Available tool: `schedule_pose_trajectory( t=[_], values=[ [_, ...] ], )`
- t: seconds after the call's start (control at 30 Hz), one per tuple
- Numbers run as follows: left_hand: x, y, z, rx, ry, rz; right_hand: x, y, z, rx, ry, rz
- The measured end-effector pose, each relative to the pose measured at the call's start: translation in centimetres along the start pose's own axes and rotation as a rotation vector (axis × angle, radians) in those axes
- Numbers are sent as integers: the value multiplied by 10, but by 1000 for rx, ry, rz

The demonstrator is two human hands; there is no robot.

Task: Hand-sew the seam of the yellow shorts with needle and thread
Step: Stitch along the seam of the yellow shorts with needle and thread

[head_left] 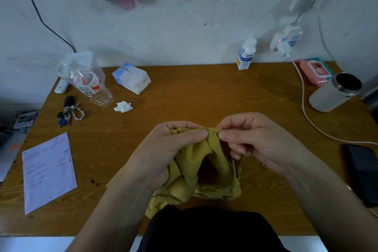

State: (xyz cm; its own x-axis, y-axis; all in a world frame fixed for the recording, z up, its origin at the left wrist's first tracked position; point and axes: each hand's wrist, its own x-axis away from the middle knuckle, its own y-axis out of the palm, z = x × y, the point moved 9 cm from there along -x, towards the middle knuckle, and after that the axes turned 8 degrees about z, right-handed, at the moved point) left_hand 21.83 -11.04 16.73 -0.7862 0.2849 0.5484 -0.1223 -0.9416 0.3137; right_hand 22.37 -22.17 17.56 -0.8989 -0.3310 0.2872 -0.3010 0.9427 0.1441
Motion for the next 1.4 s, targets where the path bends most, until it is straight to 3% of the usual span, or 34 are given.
schedule_pose_trajectory(
  t=[0.27,0.4,0.57,0.9,1.4],
  values=[
    [-5,2,-21,114,-104,20,3,4,-2,40,-104,27],
    [-7,-2,-23,94,-91,54,2,3,-3,117,-161,101],
    [-8,-2,-29,86,-109,58,-3,6,-1,91,-161,73],
    [-12,-20,-15,106,-49,125,3,-10,-19,427,-350,281],
    [-13,-22,-14,60,-27,155,3,3,-30,704,-501,367]
  ],
)
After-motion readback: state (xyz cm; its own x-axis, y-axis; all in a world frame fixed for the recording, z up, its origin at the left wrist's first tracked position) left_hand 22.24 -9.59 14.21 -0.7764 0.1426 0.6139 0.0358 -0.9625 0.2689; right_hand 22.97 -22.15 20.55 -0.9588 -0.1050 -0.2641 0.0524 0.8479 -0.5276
